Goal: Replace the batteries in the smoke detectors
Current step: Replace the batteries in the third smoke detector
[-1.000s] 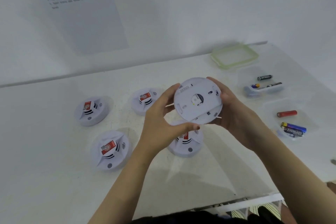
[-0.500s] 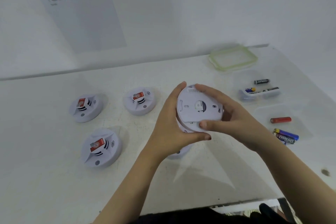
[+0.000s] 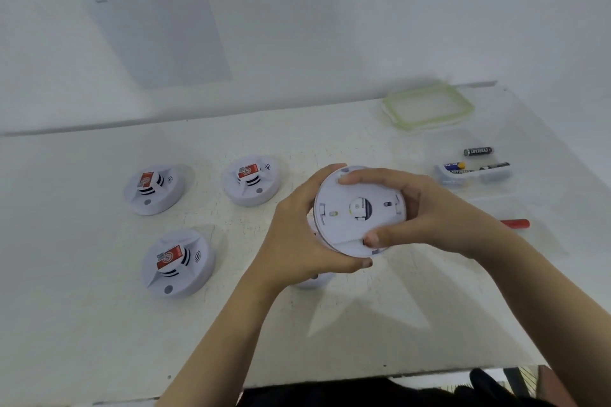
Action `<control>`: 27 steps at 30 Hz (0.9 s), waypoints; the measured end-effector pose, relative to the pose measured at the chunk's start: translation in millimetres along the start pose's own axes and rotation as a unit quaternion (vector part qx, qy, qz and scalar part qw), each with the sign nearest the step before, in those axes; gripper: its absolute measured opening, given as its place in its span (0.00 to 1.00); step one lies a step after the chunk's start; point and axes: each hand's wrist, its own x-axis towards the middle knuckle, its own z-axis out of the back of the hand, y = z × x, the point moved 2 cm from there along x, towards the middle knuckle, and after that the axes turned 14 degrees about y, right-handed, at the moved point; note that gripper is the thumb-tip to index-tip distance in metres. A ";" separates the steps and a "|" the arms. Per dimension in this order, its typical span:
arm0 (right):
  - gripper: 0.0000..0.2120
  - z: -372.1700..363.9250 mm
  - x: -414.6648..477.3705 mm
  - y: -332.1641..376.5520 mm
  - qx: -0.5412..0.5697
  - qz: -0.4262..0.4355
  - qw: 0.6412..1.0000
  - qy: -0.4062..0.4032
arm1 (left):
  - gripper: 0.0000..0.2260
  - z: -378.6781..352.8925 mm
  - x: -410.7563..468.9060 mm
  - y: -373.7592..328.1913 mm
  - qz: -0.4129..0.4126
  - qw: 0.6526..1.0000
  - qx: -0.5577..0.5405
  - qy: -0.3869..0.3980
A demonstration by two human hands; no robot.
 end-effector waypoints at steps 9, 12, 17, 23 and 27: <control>0.32 15.8 1.7 4.5 -0.308 -0.028 0.950 -0.049 | 0.42 5.5 2.0 8.5 0.015 1.000 0.014 0.008; 0.29 15.1 3.5 4.9 -0.396 -0.004 0.917 -0.058 | 0.41 8.1 4.7 10.5 0.023 0.999 0.029 0.026; 0.28 7.9 11.2 6.8 -0.487 0.033 0.871 -0.047 | 0.42 12.0 8.1 13.2 0.042 0.997 0.042 0.053; 0.28 5.6 17.5 7.1 -0.566 0.037 0.821 -0.055 | 0.42 16.6 11.7 12.2 0.052 0.995 0.046 0.074; 0.28 5.1 22.8 6.0 -0.591 0.026 0.803 -0.066 | 0.40 18.3 14.1 8.4 0.046 0.995 0.058 0.070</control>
